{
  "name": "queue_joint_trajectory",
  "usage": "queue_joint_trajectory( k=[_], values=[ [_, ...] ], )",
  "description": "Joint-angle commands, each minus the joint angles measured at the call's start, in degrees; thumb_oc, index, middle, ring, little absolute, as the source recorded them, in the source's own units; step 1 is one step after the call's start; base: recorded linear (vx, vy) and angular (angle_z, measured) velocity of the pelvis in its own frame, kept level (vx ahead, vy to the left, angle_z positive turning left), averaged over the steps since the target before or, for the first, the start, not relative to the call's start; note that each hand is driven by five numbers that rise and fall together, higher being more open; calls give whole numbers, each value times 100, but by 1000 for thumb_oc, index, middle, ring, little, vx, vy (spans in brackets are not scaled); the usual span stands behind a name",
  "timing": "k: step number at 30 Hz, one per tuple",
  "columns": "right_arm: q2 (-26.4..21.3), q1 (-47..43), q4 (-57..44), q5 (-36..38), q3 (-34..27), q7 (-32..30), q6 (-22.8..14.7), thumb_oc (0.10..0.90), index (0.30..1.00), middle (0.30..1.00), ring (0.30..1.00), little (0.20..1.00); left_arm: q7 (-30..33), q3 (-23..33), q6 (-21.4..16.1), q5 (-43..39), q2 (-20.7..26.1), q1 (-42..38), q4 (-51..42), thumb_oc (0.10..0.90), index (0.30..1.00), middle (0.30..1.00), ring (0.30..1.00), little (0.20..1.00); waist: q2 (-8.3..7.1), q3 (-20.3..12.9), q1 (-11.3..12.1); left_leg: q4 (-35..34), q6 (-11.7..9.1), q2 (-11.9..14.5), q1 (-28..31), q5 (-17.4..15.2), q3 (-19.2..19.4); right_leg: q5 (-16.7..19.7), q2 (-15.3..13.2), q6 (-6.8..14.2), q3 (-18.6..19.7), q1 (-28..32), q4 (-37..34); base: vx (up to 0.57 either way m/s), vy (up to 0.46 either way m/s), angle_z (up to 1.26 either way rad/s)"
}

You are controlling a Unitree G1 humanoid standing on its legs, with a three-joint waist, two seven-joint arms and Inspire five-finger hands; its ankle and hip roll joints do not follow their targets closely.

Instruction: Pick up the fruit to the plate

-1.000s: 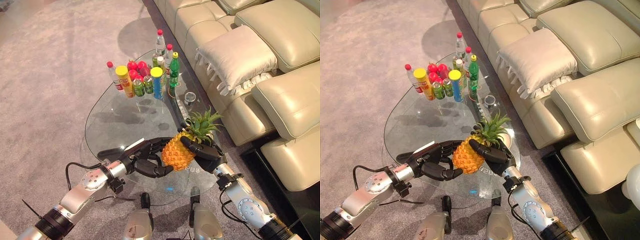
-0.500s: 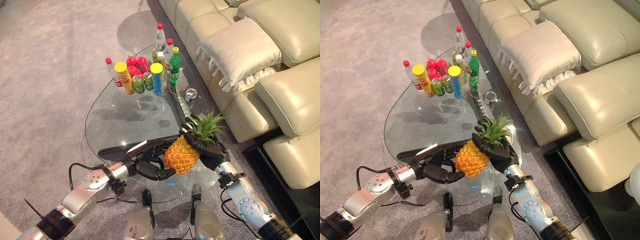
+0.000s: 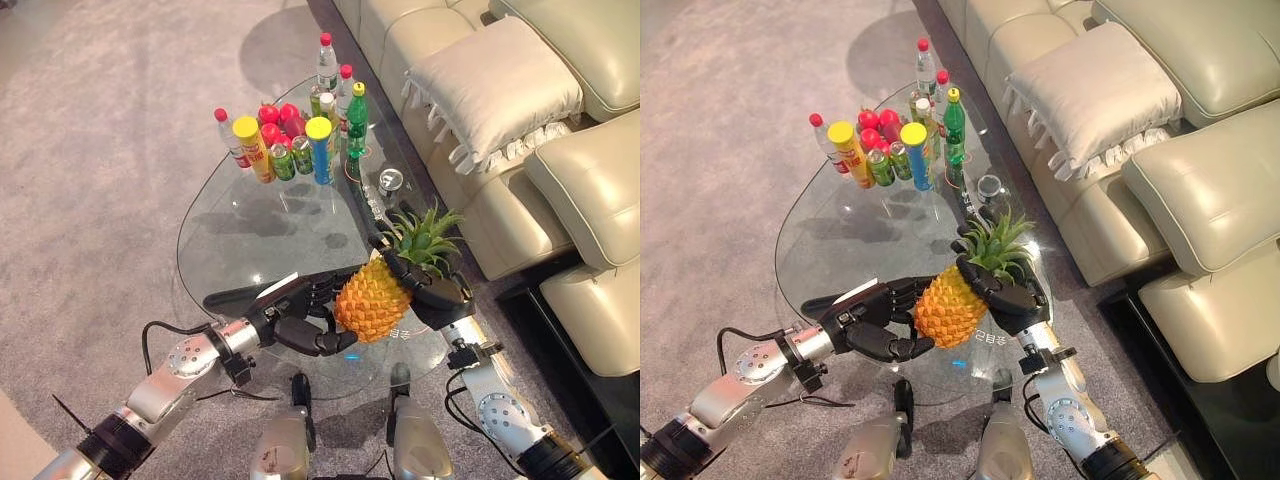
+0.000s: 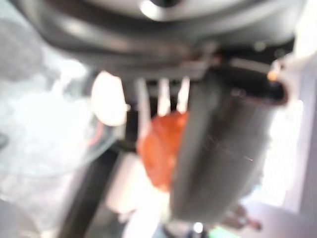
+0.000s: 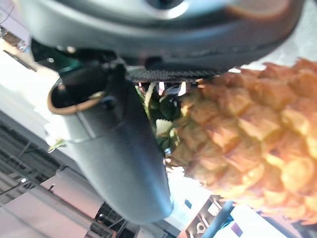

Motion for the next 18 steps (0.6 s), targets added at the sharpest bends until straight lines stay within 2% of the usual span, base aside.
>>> queue_joint_trajectory(
  k=[1,2,3,4,5,6,18],
  values=[
    [375,-1092,-1413,-334,-54,978,-464,800,900,900,900,900,-516,-446,-115,152,-86,-12,-778,100,300,300,300,200,-105,-343,-110,1018,326,-806,-556,-663,-107,-817,536,-130,-318,193,443,0,0,0],
    [323,-1091,-1442,-451,-10,974,-325,800,900,900,900,900,-506,-430,-101,131,-83,-60,-767,100,300,300,300,200,-103,-332,-114,1013,325,-818,-572,-652,-131,-810,540,-133,-302,161,456,0,0,0],
    [305,-1085,-1431,-474,14,979,-283,751,858,858,858,851,-501,-432,-101,118,-75,-83,-760,100,300,300,300,200,-105,-331,-116,1003,326,-822,-572,-650,-134,-808,542,-134,-297,153,454,0,0,0],
    [282,-1084,-1425,-487,36,983,-276,569,702,702,702,669,-495,-437,-106,102,-64,-107,-754,100,300,300,300,200,-109,-326,-118,999,329,-830,-578,-648,-137,-805,544,-136,-291,146,451,0,0,0],
    [257,-1080,-1426,-496,64,991,-271,193,380,380,380,293,-490,-434,-103,91,-51,-131,-755,100,300,300,300,200,-113,-319,-117,999,331,-837,-589,-644,-143,-802,549,-138,-281,135,451,0,0,0],
    [250,-1076,-1429,-495,73,998,-273,100,300,300,300,200,-492,-431,-99,90,-47,-137,-758,100,300,300,300,200,-113,-318,-116,1000,331,-838,-593,-643,-146,-802,550,-138,-278,129,453,0,0,0],
    [171,-1131,-1426,-459,189,1150,-404,100,300,300,300,200,-523,-388,-40,-9,34,-240,-753,100,300,300,300,200,-140,-287,-81,961,338,-867,-568,-627,-176,-775,557,-133,-304,115,456,0,0,0]
  ],
)
